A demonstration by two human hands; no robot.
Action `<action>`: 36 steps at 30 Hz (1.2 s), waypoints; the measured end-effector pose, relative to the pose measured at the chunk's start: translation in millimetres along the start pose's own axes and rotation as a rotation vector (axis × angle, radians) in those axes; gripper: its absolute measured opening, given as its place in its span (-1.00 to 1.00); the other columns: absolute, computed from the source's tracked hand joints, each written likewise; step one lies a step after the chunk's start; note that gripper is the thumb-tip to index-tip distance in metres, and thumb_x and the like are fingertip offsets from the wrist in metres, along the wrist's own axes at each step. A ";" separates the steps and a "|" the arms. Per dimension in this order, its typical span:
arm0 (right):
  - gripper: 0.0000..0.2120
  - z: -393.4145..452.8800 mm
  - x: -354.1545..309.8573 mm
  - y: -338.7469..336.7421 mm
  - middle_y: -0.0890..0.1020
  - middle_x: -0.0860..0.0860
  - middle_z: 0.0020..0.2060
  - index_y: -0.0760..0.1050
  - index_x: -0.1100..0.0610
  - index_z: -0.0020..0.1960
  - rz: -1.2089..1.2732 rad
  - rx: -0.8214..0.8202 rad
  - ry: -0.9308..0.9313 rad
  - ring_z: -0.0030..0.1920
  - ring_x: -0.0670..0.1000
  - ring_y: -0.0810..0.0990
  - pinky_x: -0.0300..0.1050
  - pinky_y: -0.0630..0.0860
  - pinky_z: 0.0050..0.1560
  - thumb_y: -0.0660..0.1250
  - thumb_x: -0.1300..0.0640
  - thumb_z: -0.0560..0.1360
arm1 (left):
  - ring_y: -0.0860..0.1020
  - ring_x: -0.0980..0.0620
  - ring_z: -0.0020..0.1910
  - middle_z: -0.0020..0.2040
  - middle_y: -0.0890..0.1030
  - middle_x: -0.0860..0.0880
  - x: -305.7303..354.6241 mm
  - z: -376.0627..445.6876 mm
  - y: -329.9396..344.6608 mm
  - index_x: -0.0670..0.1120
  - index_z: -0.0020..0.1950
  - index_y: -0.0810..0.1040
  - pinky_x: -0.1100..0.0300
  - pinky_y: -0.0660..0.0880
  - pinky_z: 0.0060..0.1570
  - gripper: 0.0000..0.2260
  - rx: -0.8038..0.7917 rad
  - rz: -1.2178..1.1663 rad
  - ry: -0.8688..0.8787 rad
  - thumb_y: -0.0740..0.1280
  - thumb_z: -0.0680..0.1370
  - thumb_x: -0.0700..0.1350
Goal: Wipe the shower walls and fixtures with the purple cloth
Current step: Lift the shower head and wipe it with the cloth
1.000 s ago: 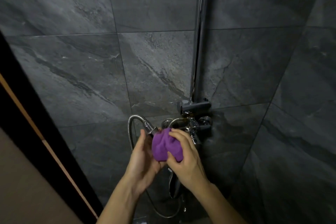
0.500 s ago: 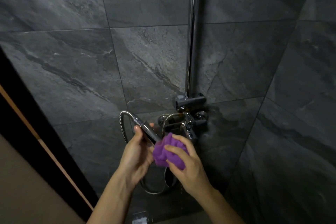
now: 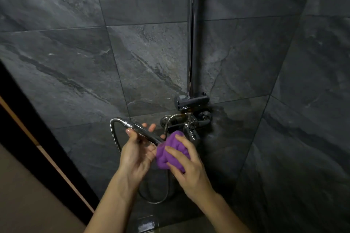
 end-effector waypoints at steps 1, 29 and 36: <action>-0.56 -2.2 4.5 -0.4 0.14 -0.13 0.52 0.44 -0.10 0.37 0.001 0.002 0.010 0.52 -0.06 0.21 -0.19 0.26 0.46 0.34 0.05 0.49 | 0.63 -0.31 0.05 0.12 0.68 -0.06 2.2 0.8 -0.2 -0.04 0.17 0.52 -0.24 0.62 -0.17 -0.56 0.000 -0.008 -0.002 0.04 0.61 0.24; -0.50 -18.1 69.6 -21.2 0.61 -0.01 0.23 0.49 -0.13 0.29 1.021 0.433 0.855 0.25 0.02 0.56 0.15 0.45 0.31 0.42 -0.08 0.36 | 0.66 -0.26 0.06 -0.11 0.68 -0.02 25.5 -4.5 12.3 -0.09 0.08 0.53 -0.37 0.56 -0.12 -0.50 -0.064 -0.389 0.087 0.01 0.60 0.27; -0.02 2.0 47.0 -11.4 0.58 0.17 0.27 0.44 0.01 0.38 1.595 0.288 0.853 0.26 0.27 0.55 0.35 0.51 0.17 0.72 -0.06 0.02 | 0.69 -0.09 0.04 0.14 0.68 -0.11 6.9 -2.7 2.9 -0.04 0.19 0.57 -0.16 0.64 -0.13 -0.47 -0.080 -0.131 0.025 -0.02 0.60 0.27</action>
Point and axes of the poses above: each hand's wrist, its own z-axis towards the middle knuckle, its own y-axis out of the palm, x = y × z, the point moved 9 cm from there along z, towards the middle knuckle
